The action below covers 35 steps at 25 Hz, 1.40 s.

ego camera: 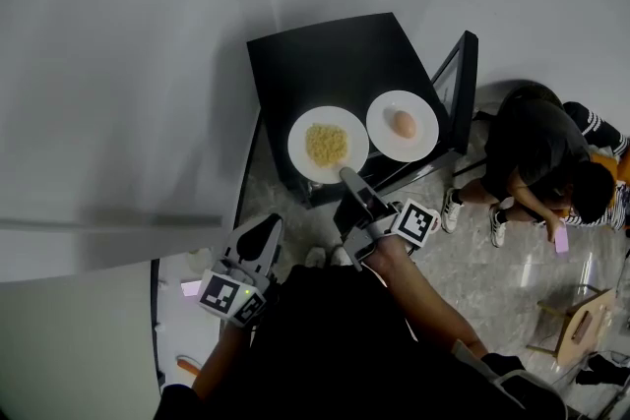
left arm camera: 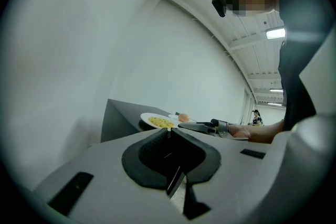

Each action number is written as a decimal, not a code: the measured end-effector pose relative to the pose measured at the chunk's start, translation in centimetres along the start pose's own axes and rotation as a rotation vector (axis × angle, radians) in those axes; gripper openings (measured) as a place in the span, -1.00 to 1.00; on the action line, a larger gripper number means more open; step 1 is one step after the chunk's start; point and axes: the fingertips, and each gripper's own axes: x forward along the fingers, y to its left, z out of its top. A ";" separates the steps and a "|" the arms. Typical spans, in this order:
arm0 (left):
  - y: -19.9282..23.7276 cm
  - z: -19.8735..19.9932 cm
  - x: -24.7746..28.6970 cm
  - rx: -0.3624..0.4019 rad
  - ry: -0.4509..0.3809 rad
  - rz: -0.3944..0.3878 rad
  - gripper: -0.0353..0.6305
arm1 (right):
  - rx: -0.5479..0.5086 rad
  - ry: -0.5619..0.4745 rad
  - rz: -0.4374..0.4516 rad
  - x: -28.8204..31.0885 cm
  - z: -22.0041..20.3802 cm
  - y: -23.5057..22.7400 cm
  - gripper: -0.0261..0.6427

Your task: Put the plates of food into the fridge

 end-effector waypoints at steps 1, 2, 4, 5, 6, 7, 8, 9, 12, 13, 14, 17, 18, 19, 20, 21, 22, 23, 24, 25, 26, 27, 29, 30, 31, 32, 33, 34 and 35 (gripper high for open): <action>0.0 0.0 -0.1 0.001 0.000 0.001 -0.78 | 0.003 0.000 -0.003 0.0 0.0 0.0 -0.74; -0.1 0.0 -0.1 0.001 0.000 0.002 -0.78 | 0.006 0.002 -0.006 -0.1 -0.1 0.1 -0.75; -0.1 -0.1 -0.3 0.000 -0.002 0.003 -0.78 | 0.014 0.012 -0.017 -0.3 -0.3 0.0 -0.75; -0.2 -0.1 -0.4 -0.001 -0.003 0.003 -0.78 | 0.017 0.020 -0.023 -0.5 -0.5 0.0 -0.76; -0.2 -0.1 -0.5 0.000 -0.005 0.003 -0.78 | 0.018 0.028 -0.027 -0.7 -0.7 0.1 -0.76; -0.3 -0.1 -0.5 0.000 -0.007 0.003 -0.78 | 0.017 0.035 -0.029 -1.0 -0.9 0.1 -0.76; -0.3 -0.1 -0.6 0.001 -0.009 0.003 -0.78 | 0.015 0.041 -0.028 -1.3 -1.1 0.2 -0.77; -0.3 -0.1 -0.7 0.003 -0.010 0.003 -0.78 | 0.015 0.045 -0.025 -1.6 -1.3 0.4 -0.77; -0.3 -0.1 -1.0 0.018 -0.012 -0.005 -0.78 | 0.017 0.056 -0.016 -2.6 -2.0 1.0 -0.79; -0.4 -0.1 -1.0 0.021 -0.011 -0.010 -0.78 | 0.015 0.061 -0.015 -3.1 -2.3 1.2 -0.80; -0.5 -0.1 -1.1 0.023 -0.010 -0.016 -0.78 | 0.012 0.065 -0.016 -3.6 -2.5 1.3 -0.80; -0.8 -0.3 -1.2 0.023 -0.011 -0.029 -0.78 | 0.003 0.081 -0.021 -5.1 -3.3 1.3 -0.80; -0.9 -0.4 -1.4 0.024 -0.014 -0.032 -0.78 | 0.006 0.085 -0.022 -5.7 -3.6 1.4 -0.80; -1.1 -0.4 -1.6 0.026 -0.016 -0.035 -0.78 | 0.012 0.088 -0.020 -6.3 -4.1 1.5 -0.80; -1.4 -0.4 -1.9 0.027 -0.016 -0.036 -0.78 | 0.019 0.090 -0.018 -7.0 -4.6 1.7 -0.80; -1.7 -0.4 -2.2 0.026 -0.015 -0.038 -0.78 | 0.023 0.092 -0.016 -7.8 -5.0 1.9 -0.80; -2.0 -0.4 -2.4 0.024 -0.014 -0.041 -0.78 | 0.024 0.094 -0.016 -8.6 -5.4 2.1 -0.80; -2.2 -0.4 -2.6 0.024 -0.013 -0.044 -0.78 | 0.024 0.098 -0.017 -9.2 -5.7 2.1 -0.80; -2.2 -0.5 -2.5 0.023 -0.012 -0.049 -0.78 | 0.026 0.105 -0.017 -9.6 -6.0 2.0 -0.80; -2.1 -0.6 -2.4 0.023 -0.010 -0.055 -0.78 | 0.032 0.115 -0.018 -9.9 -6.2 1.7 -0.80; -1.9 -0.7 -2.2 0.023 -0.008 -0.060 -0.78 | 0.039 0.129 -0.018 -10.2 -6.3 1.4 -0.80; -1.7 -0.9 -1.9 0.023 -0.006 -0.065 -0.78 | 0.044 0.144 -0.018 -10.4 -6.4 0.9 -0.80; -1.3 -1.1 -1.3 0.014 -0.002 -0.068 -0.78 | 0.047 0.167 -0.028 -10.9 -6.5 -0.2 -0.80; -1.1 -1.2 -1.1 0.008 -0.001 -0.067 -0.78 | 0.049 0.173 -0.038 -11.1 -6.5 -0.7 -0.80; -1.0 -1.2 -1.0 0.005 0.001 -0.068 -0.78 | 0.051 0.175 -0.051 -11.4 -6.5 -1.3 -0.80; -1.0 -1.3 -1.0 0.004 0.003 -0.068 -0.78 | 0.052 0.176 -0.066 -11.6 -6.5 -1.8 -0.80; -1.0 -1.3 -1.0 0.005 0.006 -0.068 -0.78 | 0.047 0.177 -0.080 -11.8 -6.5 -2.1 -0.80; -1.0 -1.2 -1.1 0.006 0.007 -0.068 -0.78 | 0.039 0.181 -0.090 -11.9 -6.4 -2.4 -0.80; -1.1 -1.2 -1.2 0.006 0.007 -0.066 -0.78 | 0.033 0.186 -0.097 -12.0 -6.4 -2.7 -0.80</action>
